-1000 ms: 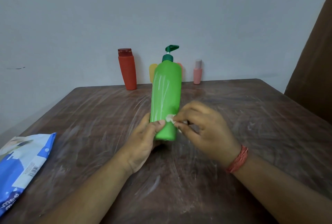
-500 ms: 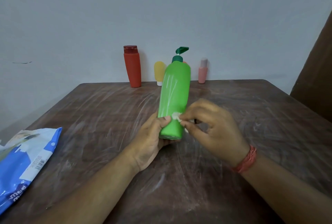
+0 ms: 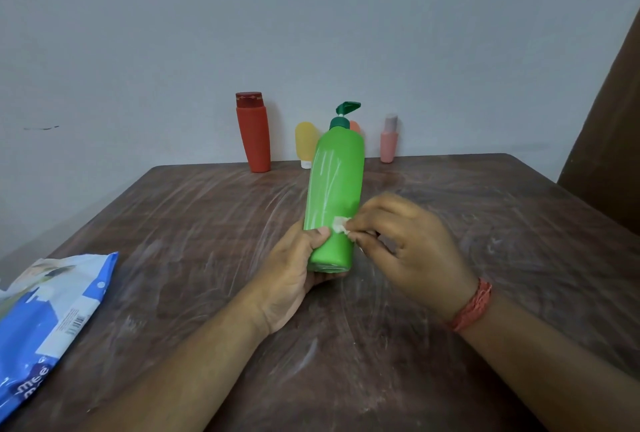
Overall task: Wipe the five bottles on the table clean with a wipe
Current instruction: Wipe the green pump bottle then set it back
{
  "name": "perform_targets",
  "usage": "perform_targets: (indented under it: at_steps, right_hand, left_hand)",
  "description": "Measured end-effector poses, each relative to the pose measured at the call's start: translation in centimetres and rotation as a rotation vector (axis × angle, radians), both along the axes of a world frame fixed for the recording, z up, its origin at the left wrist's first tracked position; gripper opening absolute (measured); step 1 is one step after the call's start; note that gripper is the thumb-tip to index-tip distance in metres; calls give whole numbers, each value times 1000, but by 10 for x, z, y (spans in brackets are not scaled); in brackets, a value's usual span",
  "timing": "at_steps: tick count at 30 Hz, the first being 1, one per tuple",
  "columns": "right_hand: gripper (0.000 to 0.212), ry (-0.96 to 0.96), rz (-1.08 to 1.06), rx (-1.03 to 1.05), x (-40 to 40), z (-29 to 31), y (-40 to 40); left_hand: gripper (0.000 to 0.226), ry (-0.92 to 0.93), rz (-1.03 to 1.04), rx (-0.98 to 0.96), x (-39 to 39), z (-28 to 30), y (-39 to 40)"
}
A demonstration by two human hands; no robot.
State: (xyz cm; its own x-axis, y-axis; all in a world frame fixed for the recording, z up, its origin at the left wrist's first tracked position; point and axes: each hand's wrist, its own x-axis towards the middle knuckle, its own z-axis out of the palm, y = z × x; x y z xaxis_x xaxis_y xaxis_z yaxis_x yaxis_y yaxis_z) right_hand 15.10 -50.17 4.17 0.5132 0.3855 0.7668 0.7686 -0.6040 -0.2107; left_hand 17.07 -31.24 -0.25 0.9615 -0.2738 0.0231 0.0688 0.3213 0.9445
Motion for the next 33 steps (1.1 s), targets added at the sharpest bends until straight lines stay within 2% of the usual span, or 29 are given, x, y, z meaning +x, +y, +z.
perform_targets:
  at_steps: [4, 8, 12, 15, 18, 23, 26, 28, 32, 33]
  right_hand:
    - [9, 56, 176, -50, -3, -3, 1]
    - [6, 53, 10, 80, -1, -3, 2]
    - [8, 81, 129, 15, -3, -7, 5]
    - [7, 52, 20, 86, 4, -6, -1]
    - [3, -1, -156, 260, 15, -1, -15]
    - [4, -98, -332, 443, 28, 14, -47]
    - [6, -139, -373, 505, 29, 19, -57]
    - [8, -167, -340, 454, 26, 17, -53]
    - [12, -190, -266, 130, 22, 9, -37]
    - [12, -186, -274, 113, 23, 10, -36]
  left_hand:
    - [49, 3, 1, 8, 1, -2, 2]
    - [51, -4, 6, 26, 1, -2, 1]
    - [62, -36, -26, 43, 1, -1, 4]
    - [59, -71, -56, 91, 0, 0, 4]
    - [65, -165, -87, 286, -5, -1, 3]
    - [41, -401, -145, 636, -17, 9, -1]
    - [41, -496, -142, 775, -19, 9, -4]
    - [42, -519, -124, 774, -20, 7, -5]
    - [46, -533, -7, 800, -16, 3, -5]
    - [46, -547, 14, 822, -15, 2, -5]
